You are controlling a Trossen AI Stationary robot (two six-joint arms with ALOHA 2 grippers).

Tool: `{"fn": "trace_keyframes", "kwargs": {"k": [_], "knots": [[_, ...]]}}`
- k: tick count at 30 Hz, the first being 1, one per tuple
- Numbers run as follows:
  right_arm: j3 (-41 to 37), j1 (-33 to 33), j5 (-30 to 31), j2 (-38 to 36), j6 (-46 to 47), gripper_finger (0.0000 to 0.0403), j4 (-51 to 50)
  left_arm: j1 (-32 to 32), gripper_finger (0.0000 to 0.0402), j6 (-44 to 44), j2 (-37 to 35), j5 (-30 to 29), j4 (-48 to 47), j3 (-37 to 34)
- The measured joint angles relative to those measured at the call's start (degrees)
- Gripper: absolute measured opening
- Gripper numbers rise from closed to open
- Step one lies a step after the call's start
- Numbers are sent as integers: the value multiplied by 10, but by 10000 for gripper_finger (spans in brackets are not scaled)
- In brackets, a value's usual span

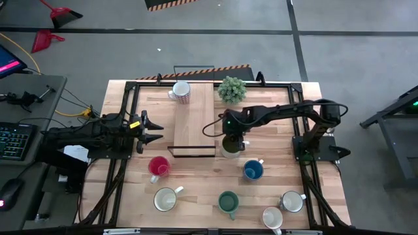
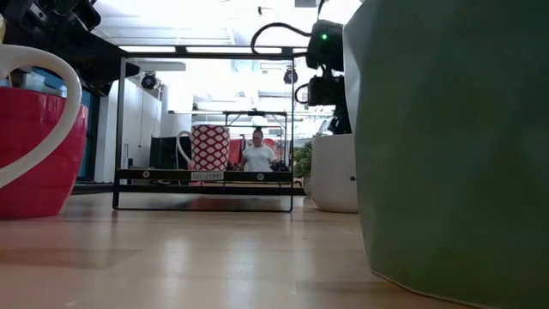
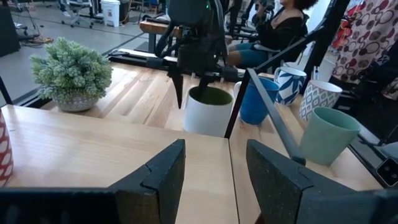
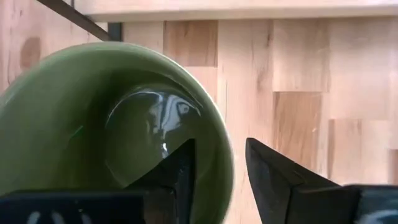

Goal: Place coffee mugs
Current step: Put the white mug on the shelf

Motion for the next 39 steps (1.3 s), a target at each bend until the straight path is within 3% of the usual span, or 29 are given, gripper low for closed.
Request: {"fn": "trace_keyframes", "kwargs": {"k": [8,15,20,31,39], "knots": [[0,-2,3,11,35,114,-2,0,158,-5,0,0,-10,0],[0,-2,13,11,58,11,-7,0,158,-5,0,0,-11,0],[19,-2,36,6,63,4,-58,0,158,-5,0,0,-19,0],[160,-18,163,-29,34,1,-151,0,158,-1,0,0,-19,-2],[221,-86,163,-28,10,1,-108,0,158,-4,0,0,-19,-2]]}}
